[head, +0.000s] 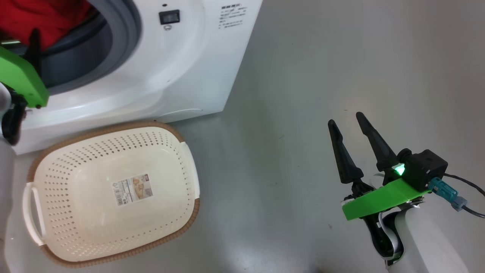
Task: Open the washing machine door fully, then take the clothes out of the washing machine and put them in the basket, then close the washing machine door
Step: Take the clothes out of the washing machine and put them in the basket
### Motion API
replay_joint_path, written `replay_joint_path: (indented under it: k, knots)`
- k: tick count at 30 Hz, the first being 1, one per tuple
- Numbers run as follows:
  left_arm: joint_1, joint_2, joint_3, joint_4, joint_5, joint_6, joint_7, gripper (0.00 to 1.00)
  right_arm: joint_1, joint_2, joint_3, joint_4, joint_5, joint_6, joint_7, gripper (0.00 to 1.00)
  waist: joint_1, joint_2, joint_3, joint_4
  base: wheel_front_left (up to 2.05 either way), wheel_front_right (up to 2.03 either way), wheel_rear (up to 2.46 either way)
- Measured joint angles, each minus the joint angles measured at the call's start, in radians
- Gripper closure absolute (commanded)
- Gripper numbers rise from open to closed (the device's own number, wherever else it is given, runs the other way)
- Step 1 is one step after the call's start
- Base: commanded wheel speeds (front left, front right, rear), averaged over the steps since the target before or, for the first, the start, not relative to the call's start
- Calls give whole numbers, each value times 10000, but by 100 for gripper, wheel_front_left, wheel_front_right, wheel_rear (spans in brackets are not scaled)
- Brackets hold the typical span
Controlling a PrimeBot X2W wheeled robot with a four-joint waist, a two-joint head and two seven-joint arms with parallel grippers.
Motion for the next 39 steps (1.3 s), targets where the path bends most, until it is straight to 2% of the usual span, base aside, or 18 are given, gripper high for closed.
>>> replay_joint_path:
  k: [7,20,21,22,23,24,25,33,39]
  knots:
    - [-366,236,-339,460,-487,0,-54,0,0,2,59,-61,130,2,0,0,0,0,230,-201,0,0,0]
    - [-637,512,-1289,445,-1509,0,-382,0,-113,4,249,-113,251,2,0,0,0,0,538,-401,0,0,0]
    - [-647,539,-1361,451,-1578,0,-408,11,-156,4,253,-123,251,2,0,0,0,0,553,-416,0,0,0]
    - [-666,568,-1444,460,-1611,0,-441,44,-168,4,255,-138,251,2,0,0,0,0,564,-432,0,0,0]
    - [-700,591,-1524,479,-1662,-2,-487,65,-168,4,259,-138,253,2,0,0,0,0,571,-449,0,0,0]
    - [-731,610,-1607,476,-1703,0,-529,96,-168,4,259,-140,253,0,0,0,0,0,573,-466,0,0,0]
    - [-750,617,-1672,466,-1758,0,-604,100,-168,4,257,-142,253,0,0,0,0,0,573,-478,0,0,0]
    - [-749,654,-2184,476,-2288,-2,-1099,100,-167,2,224,-148,267,0,0,0,0,0,505,-416,0,0,0]
    - [-727,688,-2522,430,-2554,-2,-1852,100,-167,2,134,-140,259,2,0,0,0,0,392,-236,0,0,0]
